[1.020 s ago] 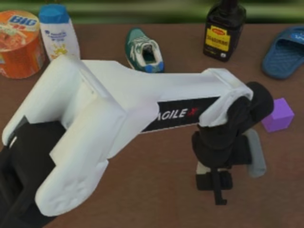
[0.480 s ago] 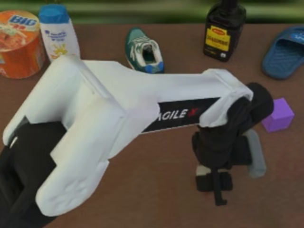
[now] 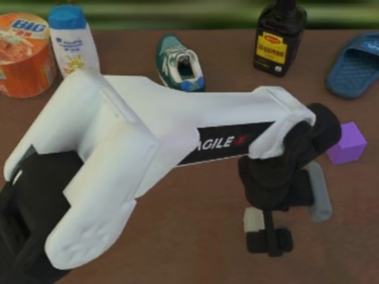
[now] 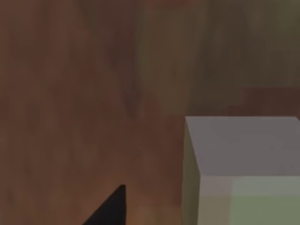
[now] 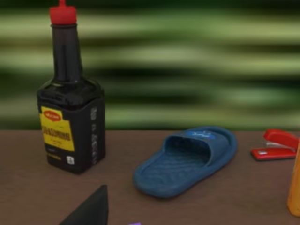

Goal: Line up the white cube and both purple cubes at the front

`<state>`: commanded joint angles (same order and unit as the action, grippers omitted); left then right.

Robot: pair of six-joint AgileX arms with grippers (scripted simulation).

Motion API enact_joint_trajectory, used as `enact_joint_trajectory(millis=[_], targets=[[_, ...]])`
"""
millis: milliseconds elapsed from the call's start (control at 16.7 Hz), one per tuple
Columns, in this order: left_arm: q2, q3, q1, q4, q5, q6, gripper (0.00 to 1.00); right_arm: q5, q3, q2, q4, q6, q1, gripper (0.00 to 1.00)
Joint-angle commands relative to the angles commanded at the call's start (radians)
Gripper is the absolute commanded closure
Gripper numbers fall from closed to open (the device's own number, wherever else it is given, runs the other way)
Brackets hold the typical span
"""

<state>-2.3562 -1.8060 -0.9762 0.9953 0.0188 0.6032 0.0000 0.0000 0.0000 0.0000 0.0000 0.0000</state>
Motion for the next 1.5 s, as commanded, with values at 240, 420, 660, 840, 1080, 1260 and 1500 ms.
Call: enact_joint_trajectory(millis=[240,420,660,840,1080,1260,1500], targets=[[0.0,0.0,0.0,0.0,0.0,0.0,0.0,0.0,0.0,0.0,0.0,0.0,0.0,0.0],[0.001,-0.003,0.001,0.004,0.0,0.001,0.0,0.0,0.0,0.0,0.0,0.0,0.0,0.0],[0.029,-0.082,0.011,0.113,0.0,0.0,0.0,0.0,0.0,0.0,0.0,0.0,0.0,0.0],[0.059,-0.149,0.02,0.215,0.0,0.0,0.0,0.0,0.0,0.0,0.0,0.0,0.0,0.0],[0.069,-0.165,0.023,0.233,-0.001,0.0,0.0,0.0,0.0,0.0,0.0,0.0,0.0,0.0],[0.075,-0.154,0.022,0.225,-0.001,-0.002,0.0,0.0,0.009,0.009,-0.006,-0.001,0.001,0.0],[0.217,-0.025,0.096,0.144,-0.008,-0.043,0.0,-0.003,0.143,0.145,-0.09,-0.009,0.014,0.0]])
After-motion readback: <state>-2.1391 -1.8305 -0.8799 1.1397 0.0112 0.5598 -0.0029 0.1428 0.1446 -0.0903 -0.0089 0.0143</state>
